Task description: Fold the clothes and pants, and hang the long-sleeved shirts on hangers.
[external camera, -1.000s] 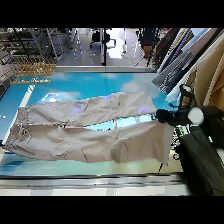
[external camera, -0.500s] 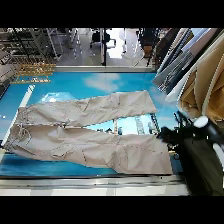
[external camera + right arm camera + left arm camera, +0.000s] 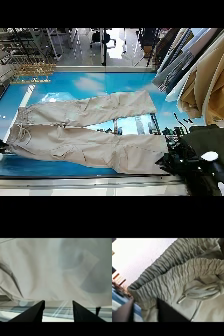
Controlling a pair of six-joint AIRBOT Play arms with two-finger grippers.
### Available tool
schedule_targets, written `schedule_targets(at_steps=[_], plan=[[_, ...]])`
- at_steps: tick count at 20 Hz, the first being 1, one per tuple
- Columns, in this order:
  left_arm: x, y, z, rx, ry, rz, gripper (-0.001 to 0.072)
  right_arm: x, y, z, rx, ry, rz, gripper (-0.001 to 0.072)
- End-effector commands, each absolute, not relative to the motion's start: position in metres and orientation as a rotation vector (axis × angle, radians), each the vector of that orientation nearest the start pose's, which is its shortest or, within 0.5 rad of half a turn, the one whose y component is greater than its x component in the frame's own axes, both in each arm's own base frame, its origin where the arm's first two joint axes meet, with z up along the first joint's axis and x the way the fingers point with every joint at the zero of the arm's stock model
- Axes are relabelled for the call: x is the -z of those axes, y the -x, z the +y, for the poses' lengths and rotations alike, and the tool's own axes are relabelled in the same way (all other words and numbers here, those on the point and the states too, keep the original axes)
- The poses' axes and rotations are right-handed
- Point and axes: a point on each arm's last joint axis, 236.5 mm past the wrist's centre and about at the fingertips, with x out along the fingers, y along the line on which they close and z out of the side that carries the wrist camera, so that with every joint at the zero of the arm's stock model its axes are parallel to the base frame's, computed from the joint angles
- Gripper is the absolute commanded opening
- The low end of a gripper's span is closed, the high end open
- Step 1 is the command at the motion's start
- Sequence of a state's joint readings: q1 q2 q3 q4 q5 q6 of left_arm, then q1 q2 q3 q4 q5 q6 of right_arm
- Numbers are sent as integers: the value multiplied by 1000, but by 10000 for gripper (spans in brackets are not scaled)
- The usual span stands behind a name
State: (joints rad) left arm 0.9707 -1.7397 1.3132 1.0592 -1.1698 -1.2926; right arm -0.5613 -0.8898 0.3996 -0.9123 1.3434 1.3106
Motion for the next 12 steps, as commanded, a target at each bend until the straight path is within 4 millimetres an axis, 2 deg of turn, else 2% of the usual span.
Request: schedule_targets(at_steps=[1,2,5,7,12], plan=[[109,-322,273,-305,963,1194,13,51,-179,35,-109,-978,1408,479],[110,-322,273,-303,963,1196,12,48,-179,28,-84,-1004,1381,503],[109,-319,275,-307,971,1195,11,47,-176,10,9,-1089,1343,503],[108,-315,277,-311,981,1193,11,59,-157,-8,178,-1151,1397,498],[107,-301,294,-351,1004,1162,11,70,-139,-21,329,-1171,1457,496]])
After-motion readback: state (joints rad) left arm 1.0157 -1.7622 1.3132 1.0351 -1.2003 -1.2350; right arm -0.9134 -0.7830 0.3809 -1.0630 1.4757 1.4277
